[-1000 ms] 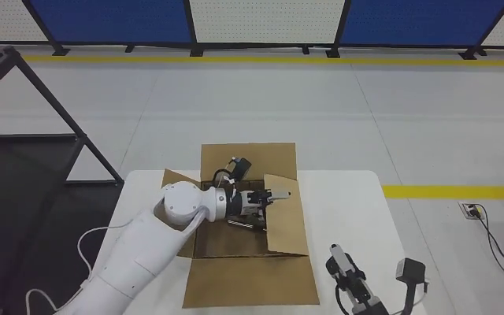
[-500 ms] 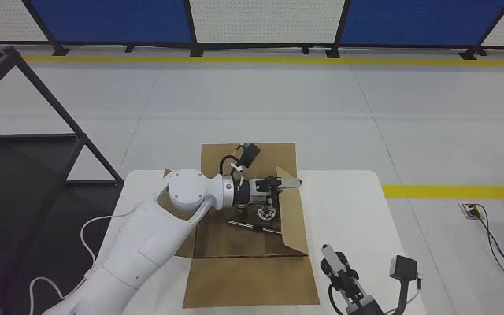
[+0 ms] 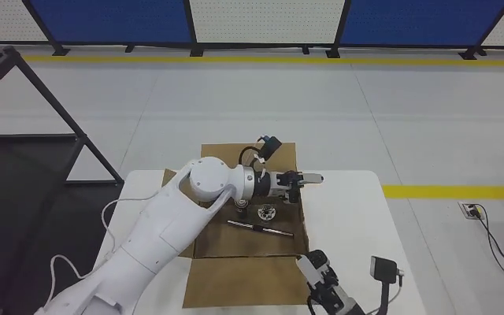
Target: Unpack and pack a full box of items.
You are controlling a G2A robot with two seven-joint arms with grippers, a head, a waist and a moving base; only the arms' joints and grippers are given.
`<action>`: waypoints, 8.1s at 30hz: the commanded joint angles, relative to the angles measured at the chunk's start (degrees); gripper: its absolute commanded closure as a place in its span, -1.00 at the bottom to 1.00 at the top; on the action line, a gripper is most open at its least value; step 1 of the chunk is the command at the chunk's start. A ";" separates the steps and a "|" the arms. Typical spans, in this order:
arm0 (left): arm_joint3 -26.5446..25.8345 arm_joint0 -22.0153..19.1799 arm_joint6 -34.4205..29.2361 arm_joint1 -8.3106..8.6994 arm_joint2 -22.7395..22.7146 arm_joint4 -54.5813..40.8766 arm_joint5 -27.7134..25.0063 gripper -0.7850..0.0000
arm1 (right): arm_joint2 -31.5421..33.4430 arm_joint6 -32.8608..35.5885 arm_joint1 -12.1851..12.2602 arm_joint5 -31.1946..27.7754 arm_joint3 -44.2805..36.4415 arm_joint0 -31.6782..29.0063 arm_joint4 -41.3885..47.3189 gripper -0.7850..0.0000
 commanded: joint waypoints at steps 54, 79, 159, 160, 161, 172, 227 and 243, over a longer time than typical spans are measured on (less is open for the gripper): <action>-24.50 25.80 2.35 9.82 -37.68 10.08 -1.69 -1.00 | 2.24 -7.53 1.37 24.97 5.39 12.54 0.75 -1.00; -39.02 46.33 22.08 11.33 -46.83 13.12 1.44 -1.00 | 0.06 -14.73 0.70 33.59 12.62 21.05 8.01 -1.00; -36.40 50.71 29.66 11.76 -51.36 11.33 1.45 -1.00 | -5.10 -17.42 1.34 32.53 12.31 24.72 10.14 -1.00; -37.21 50.67 29.46 11.83 -51.72 11.51 1.21 -1.00 | -5.84 -17.00 1.37 32.63 11.70 25.04 9.14 -1.00; -38.05 50.66 29.41 11.89 -52.16 11.66 0.63 -1.00 | -6.65 -17.13 1.36 32.81 11.13 25.49 8.06 -1.00; -42.82 51.71 28.97 12.07 -54.50 9.21 -2.16 -1.00 | -10.05 -15.84 1.22 33.70 10.19 27.49 5.90 -1.00; -42.60 59.49 43.39 12.62 -71.85 -2.45 3.74 -1.00 | -30.46 34.95 -0.11 36.22 50.31 67.48 -26.57 -1.00; -43.80 60.57 40.39 12.64 -73.71 -9.55 7.25 -1.00 | -39.47 51.07 -4.57 38.36 71.51 81.58 -32.70 -1.00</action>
